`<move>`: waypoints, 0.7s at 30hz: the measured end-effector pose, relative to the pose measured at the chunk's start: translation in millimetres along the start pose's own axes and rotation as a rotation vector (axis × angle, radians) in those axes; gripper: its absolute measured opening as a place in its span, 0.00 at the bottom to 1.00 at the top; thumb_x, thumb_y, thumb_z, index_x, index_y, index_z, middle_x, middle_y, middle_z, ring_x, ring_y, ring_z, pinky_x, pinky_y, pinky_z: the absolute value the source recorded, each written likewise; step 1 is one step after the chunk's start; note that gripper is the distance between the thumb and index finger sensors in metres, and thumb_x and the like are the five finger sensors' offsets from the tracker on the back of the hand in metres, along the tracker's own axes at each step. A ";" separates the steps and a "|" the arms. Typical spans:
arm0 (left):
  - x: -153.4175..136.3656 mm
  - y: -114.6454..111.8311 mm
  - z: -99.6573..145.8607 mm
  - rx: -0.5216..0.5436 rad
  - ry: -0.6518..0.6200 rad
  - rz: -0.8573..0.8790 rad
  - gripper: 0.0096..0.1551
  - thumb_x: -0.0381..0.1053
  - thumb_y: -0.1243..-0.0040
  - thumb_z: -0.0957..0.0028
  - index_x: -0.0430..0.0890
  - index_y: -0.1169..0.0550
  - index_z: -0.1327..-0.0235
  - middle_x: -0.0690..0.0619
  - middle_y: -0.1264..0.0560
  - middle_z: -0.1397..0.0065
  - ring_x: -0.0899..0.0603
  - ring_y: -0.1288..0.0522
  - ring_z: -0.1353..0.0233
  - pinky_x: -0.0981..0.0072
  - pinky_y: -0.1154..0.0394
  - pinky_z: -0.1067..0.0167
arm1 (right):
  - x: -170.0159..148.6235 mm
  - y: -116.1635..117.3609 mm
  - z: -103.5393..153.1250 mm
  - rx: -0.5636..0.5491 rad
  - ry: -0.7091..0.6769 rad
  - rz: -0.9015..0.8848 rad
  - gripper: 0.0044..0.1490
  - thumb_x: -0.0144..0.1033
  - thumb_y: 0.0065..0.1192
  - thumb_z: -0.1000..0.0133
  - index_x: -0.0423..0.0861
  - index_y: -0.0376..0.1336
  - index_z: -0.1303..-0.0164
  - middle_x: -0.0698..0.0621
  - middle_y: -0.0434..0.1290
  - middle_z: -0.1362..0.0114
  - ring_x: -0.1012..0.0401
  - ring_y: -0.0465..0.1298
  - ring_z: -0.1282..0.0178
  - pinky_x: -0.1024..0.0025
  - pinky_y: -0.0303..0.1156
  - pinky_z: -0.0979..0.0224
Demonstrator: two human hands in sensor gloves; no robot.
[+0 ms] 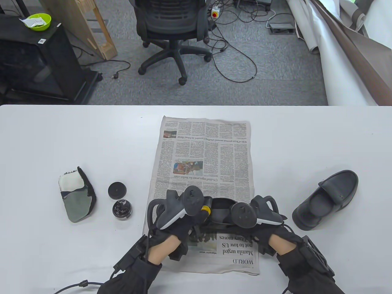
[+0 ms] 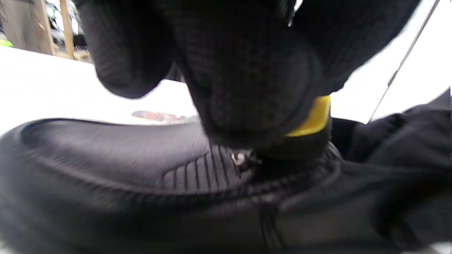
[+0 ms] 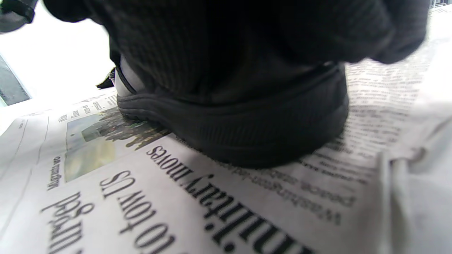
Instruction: Dip and apply built-in sponge shoe polish on shoes
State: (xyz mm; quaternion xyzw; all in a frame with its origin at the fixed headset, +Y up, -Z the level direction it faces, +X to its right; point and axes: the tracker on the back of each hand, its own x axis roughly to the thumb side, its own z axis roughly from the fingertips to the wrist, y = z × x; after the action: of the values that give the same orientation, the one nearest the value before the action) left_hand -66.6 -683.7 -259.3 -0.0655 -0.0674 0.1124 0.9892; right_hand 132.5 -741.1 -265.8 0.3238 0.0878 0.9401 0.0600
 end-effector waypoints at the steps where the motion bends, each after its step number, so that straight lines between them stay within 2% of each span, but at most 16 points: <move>1: -0.9 -1.1 -2.0 0.014 0.009 -0.013 0.26 0.61 0.27 0.55 0.49 0.19 0.48 0.50 0.11 0.54 0.61 0.10 0.70 0.61 0.14 0.52 | 0.1 0.0 0.0 0.000 -0.001 0.000 0.24 0.51 0.72 0.58 0.61 0.75 0.51 0.56 0.75 0.45 0.57 0.78 0.67 0.55 0.77 0.43; 5: -8.3 -3.0 -8.2 0.043 0.067 -0.045 0.27 0.61 0.25 0.56 0.48 0.18 0.50 0.49 0.11 0.57 0.60 0.10 0.71 0.60 0.14 0.53 | 0.0 0.0 -0.3 -0.001 -0.004 0.001 0.24 0.51 0.72 0.58 0.61 0.75 0.51 0.56 0.75 0.45 0.57 0.78 0.67 0.55 0.77 0.43; 7: -14.6 -4.2 -12.3 0.047 0.115 -0.139 0.27 0.61 0.24 0.57 0.47 0.17 0.51 0.49 0.11 0.58 0.61 0.11 0.73 0.60 0.14 0.54 | 0.1 0.0 -0.2 -0.001 -0.005 0.002 0.24 0.51 0.72 0.58 0.61 0.75 0.51 0.56 0.75 0.45 0.57 0.78 0.67 0.55 0.77 0.43; 10: -26.5 -6.7 -17.9 -0.049 0.148 -0.134 0.27 0.61 0.24 0.57 0.47 0.17 0.51 0.49 0.11 0.59 0.60 0.11 0.73 0.60 0.14 0.54 | 0.2 0.0 -0.3 0.000 -0.003 0.004 0.24 0.51 0.72 0.58 0.60 0.75 0.51 0.56 0.75 0.45 0.57 0.78 0.67 0.55 0.77 0.43; 15: -46.4 -0.9 -20.3 -0.117 0.198 -0.191 0.27 0.61 0.24 0.57 0.47 0.17 0.52 0.48 0.11 0.60 0.60 0.12 0.74 0.60 0.14 0.53 | 0.1 -0.1 -0.4 0.003 -0.004 0.003 0.24 0.51 0.72 0.58 0.60 0.75 0.51 0.56 0.75 0.45 0.57 0.78 0.67 0.55 0.77 0.43; 18: -63.5 10.7 -19.6 -0.146 0.217 -0.153 0.27 0.61 0.23 0.57 0.47 0.17 0.52 0.48 0.11 0.60 0.60 0.11 0.74 0.60 0.14 0.53 | 0.3 -0.1 -0.2 0.002 -0.003 0.006 0.24 0.51 0.72 0.57 0.60 0.75 0.51 0.56 0.75 0.45 0.57 0.78 0.67 0.55 0.77 0.43; 21: -94.9 36.2 -12.2 -0.074 0.289 -0.098 0.27 0.61 0.23 0.57 0.47 0.17 0.51 0.48 0.11 0.59 0.60 0.11 0.73 0.59 0.14 0.53 | 0.3 -0.2 -0.1 0.002 -0.002 0.007 0.24 0.51 0.72 0.58 0.60 0.75 0.51 0.56 0.75 0.45 0.57 0.78 0.67 0.55 0.77 0.43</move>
State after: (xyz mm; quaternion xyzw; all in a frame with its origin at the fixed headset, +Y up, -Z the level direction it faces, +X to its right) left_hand -164.1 -672.1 -287.8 -0.1141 0.0683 0.0507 0.9898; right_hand 132.2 -740.8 -265.7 0.3253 0.0876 0.9399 0.0565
